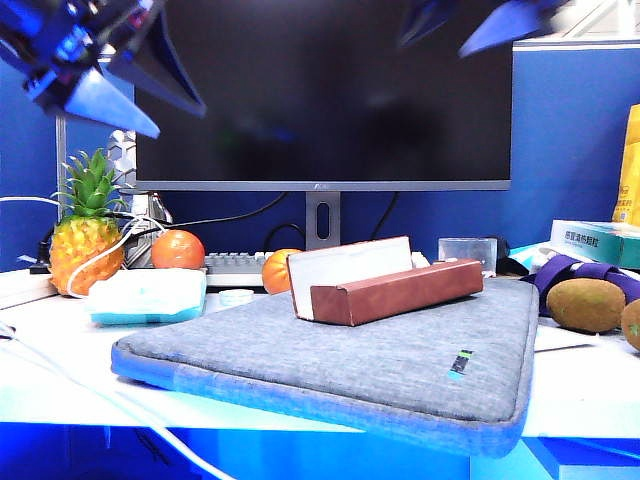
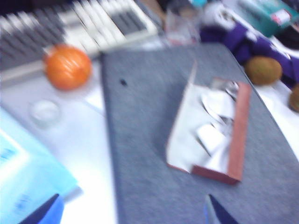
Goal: Close the glasses case.
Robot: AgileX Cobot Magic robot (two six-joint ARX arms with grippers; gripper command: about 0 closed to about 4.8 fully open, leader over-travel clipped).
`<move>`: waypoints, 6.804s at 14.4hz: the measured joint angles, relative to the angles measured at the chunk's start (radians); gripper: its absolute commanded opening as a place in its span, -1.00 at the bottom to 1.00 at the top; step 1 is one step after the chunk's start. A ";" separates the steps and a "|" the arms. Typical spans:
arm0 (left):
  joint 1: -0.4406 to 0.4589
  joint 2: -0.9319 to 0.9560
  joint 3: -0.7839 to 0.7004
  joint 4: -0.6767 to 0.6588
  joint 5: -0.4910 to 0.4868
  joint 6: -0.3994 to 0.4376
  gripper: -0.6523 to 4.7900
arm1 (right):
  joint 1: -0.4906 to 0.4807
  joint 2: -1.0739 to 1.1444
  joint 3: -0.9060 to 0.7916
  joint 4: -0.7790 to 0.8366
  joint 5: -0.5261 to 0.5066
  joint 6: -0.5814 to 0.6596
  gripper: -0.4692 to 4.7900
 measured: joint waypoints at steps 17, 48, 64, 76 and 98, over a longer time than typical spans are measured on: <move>-0.001 0.007 0.005 -0.114 0.372 -0.299 0.72 | -0.048 0.616 0.427 -0.358 -0.180 -0.031 1.00; -0.002 -0.406 0.004 -0.090 -0.083 0.038 0.70 | -0.033 -0.281 0.227 -0.335 -0.076 -0.003 1.00; -0.002 -1.192 -0.263 -0.476 -0.436 0.070 0.70 | 0.237 -1.147 -0.949 0.066 0.161 0.118 1.00; -0.002 -1.193 -0.333 -0.472 -0.436 0.065 0.71 | 0.237 -1.146 -1.030 0.141 0.311 0.123 1.00; 0.235 -1.194 -0.793 0.001 -0.372 0.064 0.71 | -0.127 -1.281 -1.040 0.020 0.293 0.127 1.00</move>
